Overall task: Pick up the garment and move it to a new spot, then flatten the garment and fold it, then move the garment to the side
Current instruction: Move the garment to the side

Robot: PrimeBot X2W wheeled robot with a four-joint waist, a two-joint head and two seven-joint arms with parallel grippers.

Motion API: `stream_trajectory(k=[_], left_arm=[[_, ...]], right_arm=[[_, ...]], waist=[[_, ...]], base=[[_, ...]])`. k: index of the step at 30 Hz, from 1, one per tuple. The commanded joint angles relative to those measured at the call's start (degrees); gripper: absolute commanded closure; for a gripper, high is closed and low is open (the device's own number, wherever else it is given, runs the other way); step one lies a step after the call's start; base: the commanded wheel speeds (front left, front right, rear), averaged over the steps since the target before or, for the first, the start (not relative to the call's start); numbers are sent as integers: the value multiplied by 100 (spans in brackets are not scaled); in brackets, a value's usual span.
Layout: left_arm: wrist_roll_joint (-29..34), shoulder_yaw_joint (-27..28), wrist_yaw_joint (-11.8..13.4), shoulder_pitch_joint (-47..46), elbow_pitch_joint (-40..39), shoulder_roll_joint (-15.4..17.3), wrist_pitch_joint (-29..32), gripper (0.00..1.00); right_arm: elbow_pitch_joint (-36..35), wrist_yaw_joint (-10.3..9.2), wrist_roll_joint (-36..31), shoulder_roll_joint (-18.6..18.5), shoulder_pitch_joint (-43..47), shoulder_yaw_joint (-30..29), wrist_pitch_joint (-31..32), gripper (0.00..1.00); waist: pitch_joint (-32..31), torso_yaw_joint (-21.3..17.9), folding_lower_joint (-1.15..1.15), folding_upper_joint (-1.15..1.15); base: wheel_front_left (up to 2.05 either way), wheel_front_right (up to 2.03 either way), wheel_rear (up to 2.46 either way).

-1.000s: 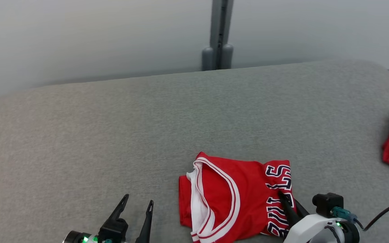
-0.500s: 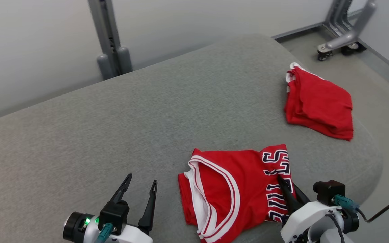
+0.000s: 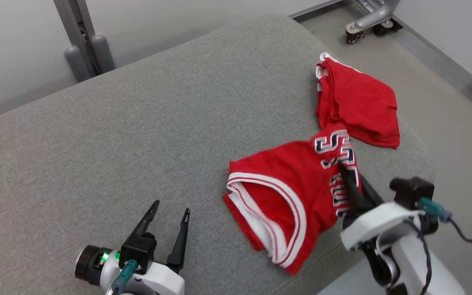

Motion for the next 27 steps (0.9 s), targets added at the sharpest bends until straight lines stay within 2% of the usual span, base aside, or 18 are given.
stream_trajectory(k=[1, 7, 12, 19, 20, 21, 22, 23, 27], left_arm=[[40, 49, 42, -28, -36, 32, -6, 0], [165, 1, -12, -175, -83, 112, -6, 0], [201, -59, -56, -293, -71, 157, -6, 0], [217, -138, -23, -400, -59, 209, -6, 0], [217, -139, -3, -413, -62, 212, -6, 0], [217, -136, 2, -431, -72, 225, -6, 0], [210, -126, 21, -438, -72, 236, -6, 0], [188, -107, 38, -430, -64, 264, -6, 0], [180, -97, 59, -455, -79, 311, -6, 0]], right_arm=[[-58, 0, -42, -34, -213, -40, 3, 100], [182, 0, -449, -27, -1102, -850, 3, 100], [522, 0, -1124, -169, -1746, -2031, 4, 100], [1212, 0, -2463, -569, -2170, -3644, 4, 100], [1261, 0, -2641, -596, -2230, -3810, 3, 81], [1265, 0, -2849, -640, -2298, -3981, 3, 31], [1274, 0, -3004, -640, -2330, -4161, 3, 0], [1189, 0, -3290, -571, -2353, -4493, 4, 0], [883, 0, -3753, -425, -2441, -4976, 4, 0]], waist=[[29, 10, 0, 0], [264, 455, 0, 0], [459, 885, 0, 0], [621, 1367, 0, 0], [641, 1414, 0, 0], [667, 1454, 0, 0], [691, 1486, 0, 0], [729, 1528, 0, 0], [785, 1562, 0, 0]], base=[[0, 0, 0], [0, 0, 0], [0, 0, 0], [0, 0, 0], [0, 0, 0], [0, 0, 0], [0, 0, 0], [0, 0, 0], [0, 0, 0]])
